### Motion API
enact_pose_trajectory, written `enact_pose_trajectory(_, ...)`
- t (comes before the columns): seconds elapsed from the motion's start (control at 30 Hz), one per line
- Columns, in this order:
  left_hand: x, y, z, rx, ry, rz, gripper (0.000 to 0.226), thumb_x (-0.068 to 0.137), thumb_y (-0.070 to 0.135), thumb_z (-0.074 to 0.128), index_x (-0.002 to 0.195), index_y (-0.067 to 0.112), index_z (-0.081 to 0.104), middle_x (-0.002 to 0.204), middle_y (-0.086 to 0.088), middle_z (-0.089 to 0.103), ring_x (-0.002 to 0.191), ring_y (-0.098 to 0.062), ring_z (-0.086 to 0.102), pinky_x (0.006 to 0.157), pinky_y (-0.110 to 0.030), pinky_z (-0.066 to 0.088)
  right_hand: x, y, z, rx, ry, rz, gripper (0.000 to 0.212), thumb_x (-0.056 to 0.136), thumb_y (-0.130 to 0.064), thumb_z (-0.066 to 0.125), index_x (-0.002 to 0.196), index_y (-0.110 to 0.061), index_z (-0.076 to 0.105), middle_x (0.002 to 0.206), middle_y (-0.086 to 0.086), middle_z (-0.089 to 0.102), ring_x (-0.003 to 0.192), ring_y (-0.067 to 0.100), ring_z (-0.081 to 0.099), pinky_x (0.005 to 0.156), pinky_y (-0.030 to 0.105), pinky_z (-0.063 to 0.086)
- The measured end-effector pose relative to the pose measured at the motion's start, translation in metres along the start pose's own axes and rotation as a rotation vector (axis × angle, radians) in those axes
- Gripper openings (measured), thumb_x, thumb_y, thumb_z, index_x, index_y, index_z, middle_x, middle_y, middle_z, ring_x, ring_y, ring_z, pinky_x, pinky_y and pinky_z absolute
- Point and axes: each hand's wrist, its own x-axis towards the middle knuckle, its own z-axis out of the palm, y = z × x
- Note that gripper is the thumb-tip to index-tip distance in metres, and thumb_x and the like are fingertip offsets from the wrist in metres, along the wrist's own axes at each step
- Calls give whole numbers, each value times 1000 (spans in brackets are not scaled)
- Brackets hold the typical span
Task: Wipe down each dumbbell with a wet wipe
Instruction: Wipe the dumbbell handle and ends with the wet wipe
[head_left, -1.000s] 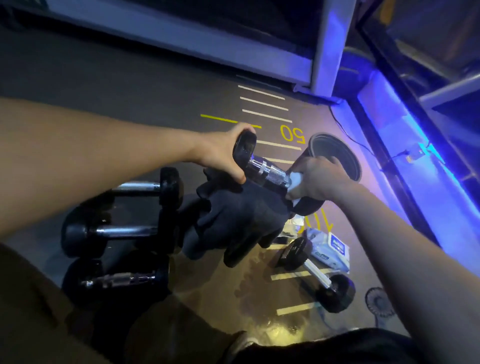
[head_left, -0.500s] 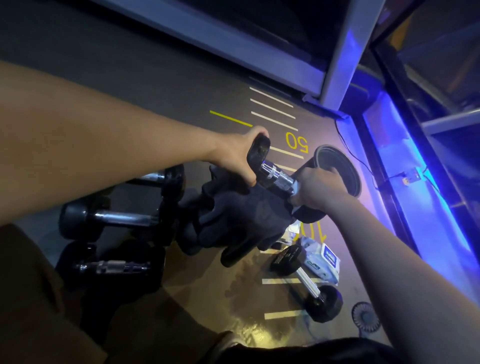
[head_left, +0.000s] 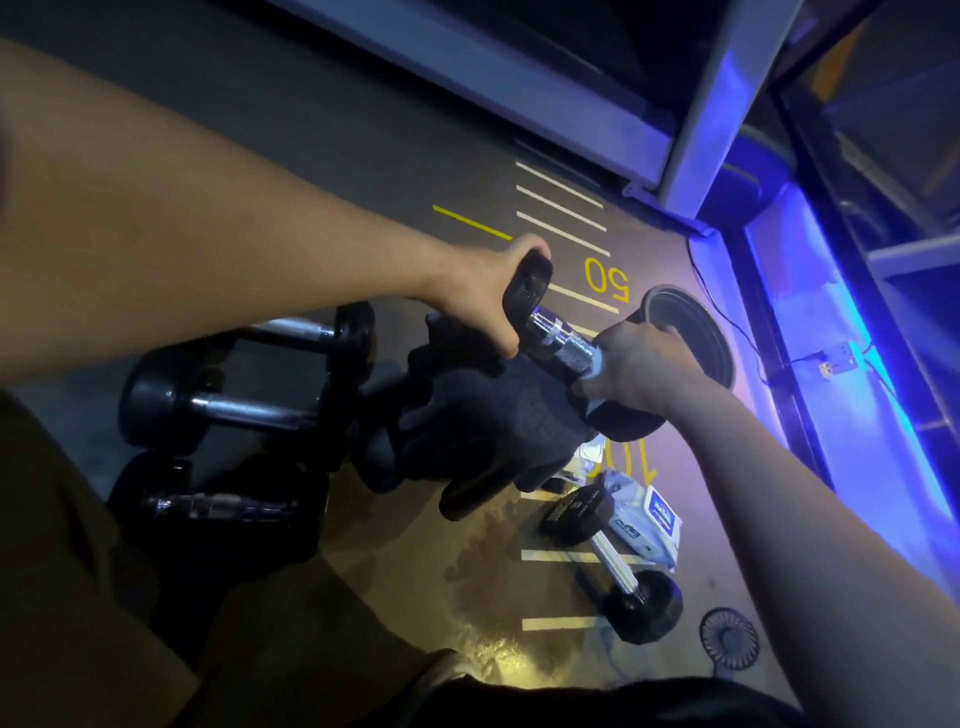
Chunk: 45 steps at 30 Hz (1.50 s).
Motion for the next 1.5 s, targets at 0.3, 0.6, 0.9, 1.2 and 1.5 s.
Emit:
enact_pose_trajectory(0.3, 5, -2, 2, -32, 19, 44, 96, 67, 21, 86, 139, 26, 22, 93, 1, 55, 74, -16, 56, 64, -31, 50, -10, 26, 1, 235, -81, 13, 43, 71, -53, 77, 97, -20, 65, 88, 3, 58, 93, 30, 58, 87, 37, 41)
enact_pose_trajectory(0.6, 3, -2, 6, -69, 40, 25, 91, 67, 16, 83, 136, 26, 24, 95, -3, 58, 69, -16, 58, 54, -30, 51, -1, 4, 7, -82, -25, 24, 35, 75, -50, 70, 78, -18, 55, 79, 3, 63, 76, 28, 55, 92, 41, 35)
enact_pose_trajectory(0.9, 2, 0, 3, -60, 36, 24, 89, 68, 19, 84, 135, 25, 25, 92, 1, 57, 70, -13, 56, 45, -22, 43, -5, 20, 1, 201, -74, 59, 51, 66, -59, 78, 87, -15, 63, 71, -4, 52, 80, 28, 51, 79, 34, 33)
enact_pose_trajectory(1.2, 0, 3, 3, -38, 29, 2, 94, 68, 21, 84, 139, 27, 22, 99, -5, 58, 80, -23, 60, 56, -30, 50, -3, 28, 0, 307, -131, 74, 46, 60, -54, 81, 87, -22, 62, 73, -8, 56, 82, 27, 60, 77, 32, 39)
enact_pose_trajectory(1.5, 0, 2, 2, -47, 29, -2, 94, 67, 22, 84, 138, 28, 22, 100, -6, 61, 75, -18, 59, 49, -25, 44, 0, 11, 7, -1, -37, 16, 43, 73, -57, 71, 91, -19, 64, 81, 3, 62, 78, 28, 54, 82, 38, 35)
